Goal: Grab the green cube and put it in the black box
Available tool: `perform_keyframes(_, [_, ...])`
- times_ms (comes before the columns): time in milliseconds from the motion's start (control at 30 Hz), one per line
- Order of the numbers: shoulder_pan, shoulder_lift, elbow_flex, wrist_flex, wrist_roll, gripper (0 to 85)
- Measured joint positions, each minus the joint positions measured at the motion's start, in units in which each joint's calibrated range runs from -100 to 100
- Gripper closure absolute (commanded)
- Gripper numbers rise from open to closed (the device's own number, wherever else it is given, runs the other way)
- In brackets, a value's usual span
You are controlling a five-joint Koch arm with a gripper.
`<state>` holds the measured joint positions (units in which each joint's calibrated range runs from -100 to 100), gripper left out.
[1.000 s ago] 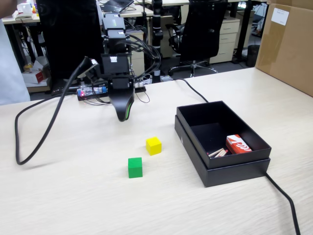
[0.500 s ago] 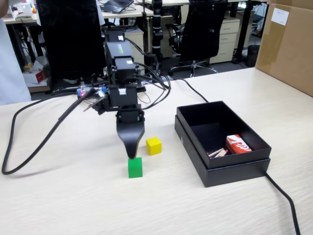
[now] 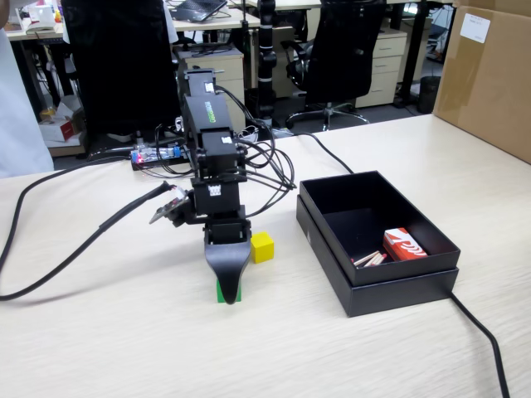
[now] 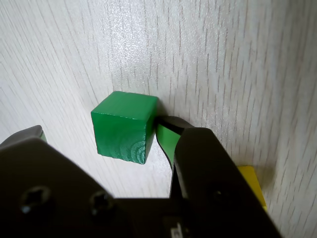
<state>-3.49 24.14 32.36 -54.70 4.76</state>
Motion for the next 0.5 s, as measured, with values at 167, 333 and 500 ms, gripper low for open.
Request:
perform_keyframes(167, [0.00,0.91,0.27,-0.31,0.00,67.4])
perform_keyframes(333, [-0.15,1.42,2.01,-0.70,0.00,84.8])
perform_keyframes(500, [-0.10,1.29,2.01,-0.62,0.00,84.8])
